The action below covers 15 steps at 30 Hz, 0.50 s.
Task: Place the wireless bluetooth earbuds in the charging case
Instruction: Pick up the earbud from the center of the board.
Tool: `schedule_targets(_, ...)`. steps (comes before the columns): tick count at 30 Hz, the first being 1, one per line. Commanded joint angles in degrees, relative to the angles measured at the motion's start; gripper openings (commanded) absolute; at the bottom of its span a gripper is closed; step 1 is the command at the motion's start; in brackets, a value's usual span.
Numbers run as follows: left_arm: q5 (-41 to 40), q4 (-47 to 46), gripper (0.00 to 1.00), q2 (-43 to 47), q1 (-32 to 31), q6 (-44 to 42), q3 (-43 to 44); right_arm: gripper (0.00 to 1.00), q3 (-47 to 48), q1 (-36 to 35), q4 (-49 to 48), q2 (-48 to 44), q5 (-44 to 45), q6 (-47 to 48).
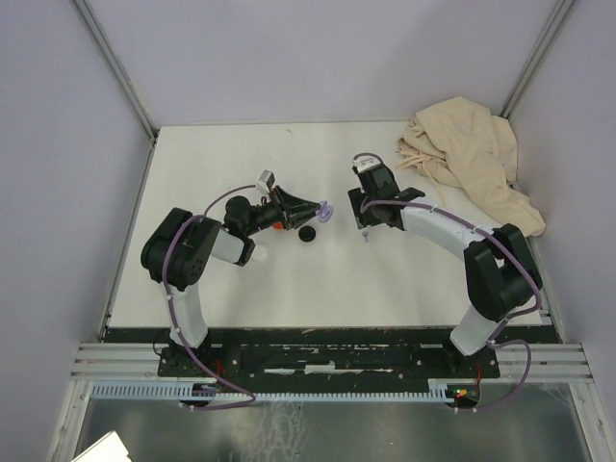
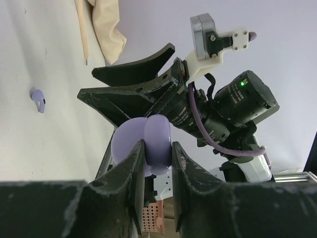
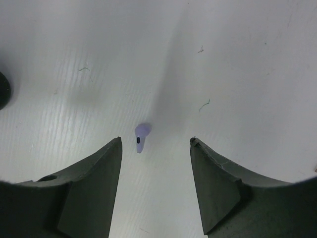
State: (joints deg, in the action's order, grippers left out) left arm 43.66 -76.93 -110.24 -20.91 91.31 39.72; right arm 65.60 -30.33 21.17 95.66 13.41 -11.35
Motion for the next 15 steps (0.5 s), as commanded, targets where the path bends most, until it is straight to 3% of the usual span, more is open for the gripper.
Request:
schedule_targets(1,0.53,-3.11,0.03,0.93,0.26,0.21,-0.81,0.65,4.9,0.74,2.47,2.82,-2.93,-0.76)
schedule_targets(15,1.54,-0.08,0.03,4.41,0.32,-2.79,-1.99,0.62,10.13,1.39,7.21,11.29,-6.39,-0.55)
